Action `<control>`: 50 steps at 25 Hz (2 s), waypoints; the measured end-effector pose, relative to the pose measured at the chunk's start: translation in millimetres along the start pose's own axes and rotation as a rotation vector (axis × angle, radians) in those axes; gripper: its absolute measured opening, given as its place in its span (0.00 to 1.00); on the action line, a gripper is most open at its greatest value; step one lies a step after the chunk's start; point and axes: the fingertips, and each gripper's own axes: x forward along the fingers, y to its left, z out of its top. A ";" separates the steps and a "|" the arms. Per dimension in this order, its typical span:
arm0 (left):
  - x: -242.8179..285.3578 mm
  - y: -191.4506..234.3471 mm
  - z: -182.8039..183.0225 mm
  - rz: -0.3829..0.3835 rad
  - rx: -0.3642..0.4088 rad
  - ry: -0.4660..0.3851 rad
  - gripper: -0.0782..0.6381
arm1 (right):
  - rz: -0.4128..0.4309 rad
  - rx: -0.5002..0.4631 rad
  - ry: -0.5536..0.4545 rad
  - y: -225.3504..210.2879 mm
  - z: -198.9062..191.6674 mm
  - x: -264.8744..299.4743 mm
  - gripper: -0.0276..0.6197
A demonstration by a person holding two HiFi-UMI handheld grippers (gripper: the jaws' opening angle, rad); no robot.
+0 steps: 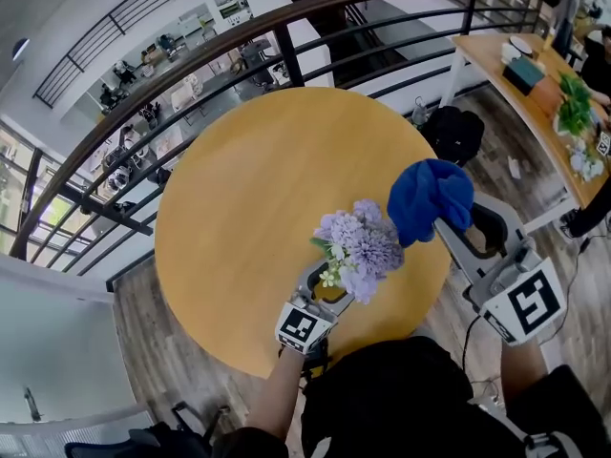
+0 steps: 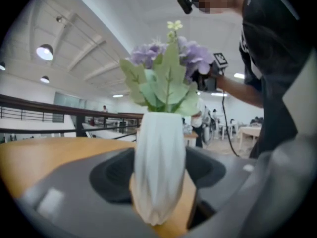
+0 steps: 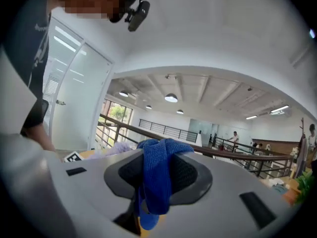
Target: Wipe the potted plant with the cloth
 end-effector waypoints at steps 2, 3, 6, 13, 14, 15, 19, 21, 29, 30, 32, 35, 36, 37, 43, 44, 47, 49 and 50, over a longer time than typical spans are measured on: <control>4.9 4.6 0.5 0.017 -0.002 -0.003 0.55 | 0.018 -0.011 -0.057 4.3 28.2 -6.6 0.23; 7.1 7.0 -0.2 0.025 -0.006 -0.004 0.55 | 0.032 -0.025 -0.074 8.1 36.7 -8.0 0.23; 8.0 13.1 -2.2 0.048 -0.016 -0.004 0.55 | 0.096 -0.078 -0.084 30.3 41.6 -1.2 0.23; 3.6 16.0 0.9 0.046 -0.018 -0.004 0.55 | 0.160 -0.060 0.036 72.4 -7.7 21.4 0.23; 3.4 16.2 1.1 0.044 -0.019 -0.005 0.55 | 0.158 -0.042 0.052 71.9 -15.7 21.5 0.23; 3.5 16.2 0.8 0.042 -0.022 -0.007 0.55 | 0.154 -0.024 0.071 69.7 -24.6 21.1 0.23; 1.4 17.0 -0.9 0.034 -0.023 -0.010 0.55 | 0.109 0.059 0.145 53.7 -61.7 20.5 0.23; 2.2 17.2 -0.5 0.032 -0.023 -0.009 0.55 | 0.087 0.123 0.169 44.3 -79.5 20.1 0.23; 8.3 14.2 -1.0 0.032 -0.021 -0.008 0.55 | 0.019 0.221 0.292 26.6 -141.4 14.3 0.23; 8.4 14.5 -0.8 0.032 -0.021 -0.008 0.55 | 0.009 0.220 0.295 25.3 -142.1 13.7 0.23; 9.6 15.5 -0.2 0.032 -0.021 -0.009 0.55 | -0.014 0.194 0.312 20.0 -144.8 13.3 0.23; 9.0 15.9 -0.4 0.032 -0.024 -0.009 0.55 | -0.042 0.141 0.380 14.7 -160.9 13.7 0.23; 8.7 15.4 -0.9 0.031 -0.025 -0.009 0.55 | -0.049 0.138 0.394 13.4 -165.9 12.5 0.23; 8.7 15.1 -1.2 0.031 -0.025 -0.009 0.55 | -0.058 0.140 0.402 11.3 -169.6 11.1 0.23; 9.1 15.7 -1.0 0.044 -0.028 -0.012 0.55 | -0.130 0.083 0.437 -8.6 -173.1 1.3 0.23; 7.9 15.9 -1.0 0.050 -0.028 -0.011 0.55 | -0.131 0.078 0.415 -7.7 -163.2 -0.3 0.23; 10.5 17.2 -1.2 0.077 -0.028 -0.009 0.55 | -0.115 0.068 0.285 -4.2 -112.4 -5.9 0.23; 12.6 19.9 -1.5 0.099 -0.030 -0.010 0.55 | -0.086 0.091 0.168 -0.6 -68.8 -10.5 0.23; 13.3 21.1 -1.7 0.106 -0.031 -0.010 0.55 | -0.070 0.104 0.111 2.1 -46.9 -14.0 0.23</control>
